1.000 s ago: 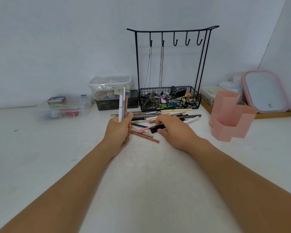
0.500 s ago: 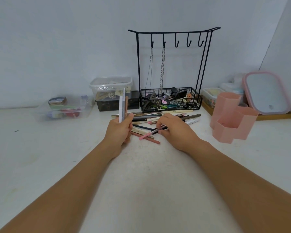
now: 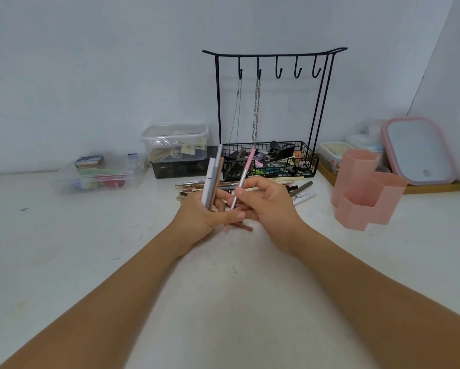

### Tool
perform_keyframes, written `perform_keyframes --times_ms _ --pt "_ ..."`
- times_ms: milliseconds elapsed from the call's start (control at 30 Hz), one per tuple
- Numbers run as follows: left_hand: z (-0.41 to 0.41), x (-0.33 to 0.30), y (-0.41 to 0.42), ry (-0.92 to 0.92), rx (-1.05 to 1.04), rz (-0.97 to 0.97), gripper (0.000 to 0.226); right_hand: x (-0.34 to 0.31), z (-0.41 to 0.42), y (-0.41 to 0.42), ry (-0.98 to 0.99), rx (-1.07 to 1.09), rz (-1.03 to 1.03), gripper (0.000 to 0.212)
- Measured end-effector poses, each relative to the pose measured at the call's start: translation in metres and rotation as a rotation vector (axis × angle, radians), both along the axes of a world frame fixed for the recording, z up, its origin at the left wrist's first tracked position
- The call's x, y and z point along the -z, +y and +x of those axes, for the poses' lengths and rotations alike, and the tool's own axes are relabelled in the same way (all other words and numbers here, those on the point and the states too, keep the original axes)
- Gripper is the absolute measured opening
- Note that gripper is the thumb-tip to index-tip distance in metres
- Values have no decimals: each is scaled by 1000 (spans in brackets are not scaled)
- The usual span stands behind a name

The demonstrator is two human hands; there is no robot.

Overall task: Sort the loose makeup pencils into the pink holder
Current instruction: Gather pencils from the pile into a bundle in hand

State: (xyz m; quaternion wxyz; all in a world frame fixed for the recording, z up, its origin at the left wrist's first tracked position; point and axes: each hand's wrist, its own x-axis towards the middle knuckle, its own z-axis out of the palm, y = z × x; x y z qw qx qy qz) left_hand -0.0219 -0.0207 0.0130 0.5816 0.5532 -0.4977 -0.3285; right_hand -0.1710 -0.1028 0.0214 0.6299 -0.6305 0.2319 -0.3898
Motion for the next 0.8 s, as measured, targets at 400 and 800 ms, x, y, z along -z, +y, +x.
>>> perform_keyframes --times_ms 400,800 --pt "-2 0 -4 -48 -135 84 41 -1 -19 -31 283 366 -374 16" --pt "4 -10 -4 396 -177 48 44 4 -58 -64 807 382 -608 26"
